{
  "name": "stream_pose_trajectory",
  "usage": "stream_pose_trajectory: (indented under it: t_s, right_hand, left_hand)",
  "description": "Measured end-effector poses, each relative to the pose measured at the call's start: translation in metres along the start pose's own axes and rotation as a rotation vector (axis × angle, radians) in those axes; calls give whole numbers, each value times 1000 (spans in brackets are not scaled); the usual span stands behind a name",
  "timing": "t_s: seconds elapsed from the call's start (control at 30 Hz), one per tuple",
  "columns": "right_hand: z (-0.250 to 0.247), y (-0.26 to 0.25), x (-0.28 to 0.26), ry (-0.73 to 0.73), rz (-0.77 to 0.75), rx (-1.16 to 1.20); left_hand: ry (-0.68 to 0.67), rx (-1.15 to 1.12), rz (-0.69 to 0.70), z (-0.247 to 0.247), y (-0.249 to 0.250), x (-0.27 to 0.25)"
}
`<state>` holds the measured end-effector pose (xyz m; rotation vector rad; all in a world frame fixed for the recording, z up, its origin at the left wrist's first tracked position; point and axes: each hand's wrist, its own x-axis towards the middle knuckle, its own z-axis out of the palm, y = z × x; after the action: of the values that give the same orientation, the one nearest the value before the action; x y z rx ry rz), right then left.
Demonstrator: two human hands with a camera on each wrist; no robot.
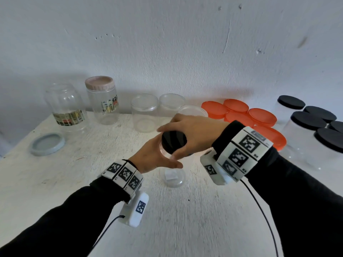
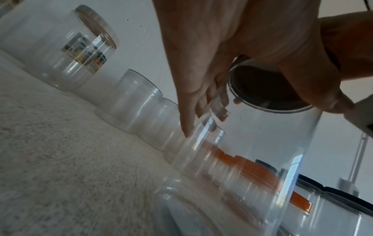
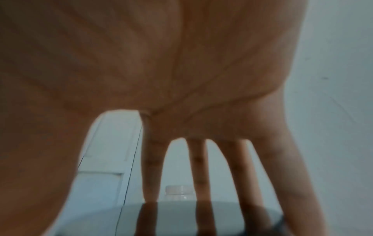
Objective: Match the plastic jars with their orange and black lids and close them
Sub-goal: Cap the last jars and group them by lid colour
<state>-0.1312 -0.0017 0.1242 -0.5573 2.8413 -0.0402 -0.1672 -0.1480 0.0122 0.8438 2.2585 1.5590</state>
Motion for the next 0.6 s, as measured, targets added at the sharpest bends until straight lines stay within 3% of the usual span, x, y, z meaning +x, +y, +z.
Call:
stream_pose_trajectory:
  t_s: [0.07,0.23,0.33,0.4,0.53,0.6]
  right_hand:
    - [0,2,-1,-21,-39,65]
    - [12,-6,-1,269,41,-53]
    - [16,-14,3,366,104,-105]
    - [14,-13,3,318,125,-128]
    - [-2,-1,-2,-27,9,49]
    - [-3,2,-1,-11,-29,83]
  left_hand:
    - [11,14,-4,0,0,0]
    - [32,4,0,3,0,-1]
    - [45,-17,5,4,2,-3]
    - [28,-19,6,3,3,-3]
    - [23,7,-13,1,2,-1]
    - [16,24,-13,2,2,-1]
